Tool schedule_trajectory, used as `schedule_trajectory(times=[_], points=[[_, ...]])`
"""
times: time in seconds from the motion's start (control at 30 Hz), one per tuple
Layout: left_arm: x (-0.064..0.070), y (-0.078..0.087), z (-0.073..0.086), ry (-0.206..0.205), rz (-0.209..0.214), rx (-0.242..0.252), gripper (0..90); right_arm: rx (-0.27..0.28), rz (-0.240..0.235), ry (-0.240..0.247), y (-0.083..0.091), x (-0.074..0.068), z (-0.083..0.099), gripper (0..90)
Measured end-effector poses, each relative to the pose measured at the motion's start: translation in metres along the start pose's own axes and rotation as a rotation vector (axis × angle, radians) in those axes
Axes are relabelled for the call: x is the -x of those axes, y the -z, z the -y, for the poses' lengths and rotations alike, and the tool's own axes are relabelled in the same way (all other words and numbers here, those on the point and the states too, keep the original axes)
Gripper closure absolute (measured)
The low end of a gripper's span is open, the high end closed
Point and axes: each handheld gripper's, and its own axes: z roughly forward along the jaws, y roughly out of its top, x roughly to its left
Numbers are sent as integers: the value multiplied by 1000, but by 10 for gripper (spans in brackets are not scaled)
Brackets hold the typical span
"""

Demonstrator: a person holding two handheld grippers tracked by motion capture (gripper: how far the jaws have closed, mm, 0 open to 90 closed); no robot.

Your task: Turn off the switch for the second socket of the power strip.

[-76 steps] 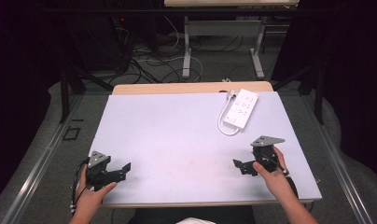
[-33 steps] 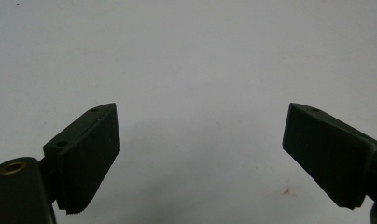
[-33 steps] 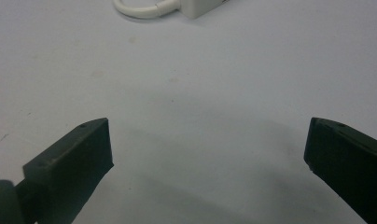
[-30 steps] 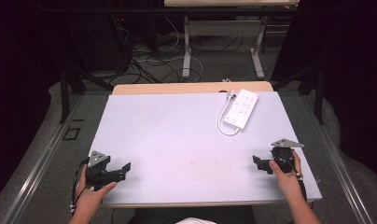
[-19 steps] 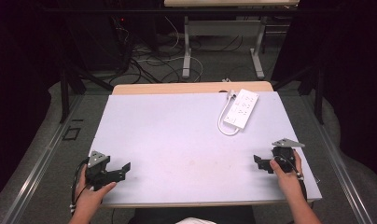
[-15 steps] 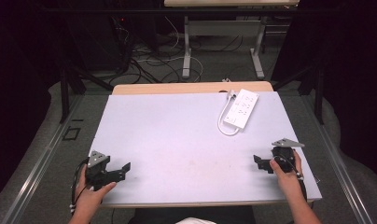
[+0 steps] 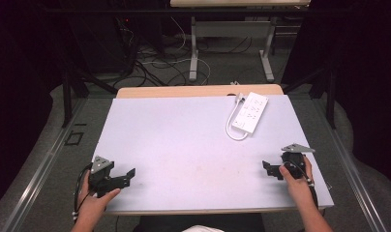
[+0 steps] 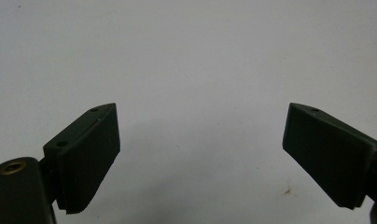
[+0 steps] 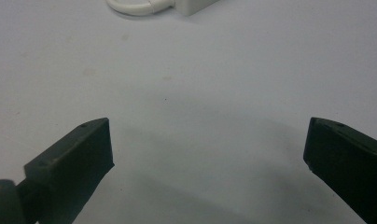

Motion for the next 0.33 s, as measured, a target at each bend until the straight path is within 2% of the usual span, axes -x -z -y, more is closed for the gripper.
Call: schedule_trajectory(times=[0.33], points=[[0, 0, 0, 4, -1, 0, 109, 2, -1, 5, 0, 0, 0, 10]])
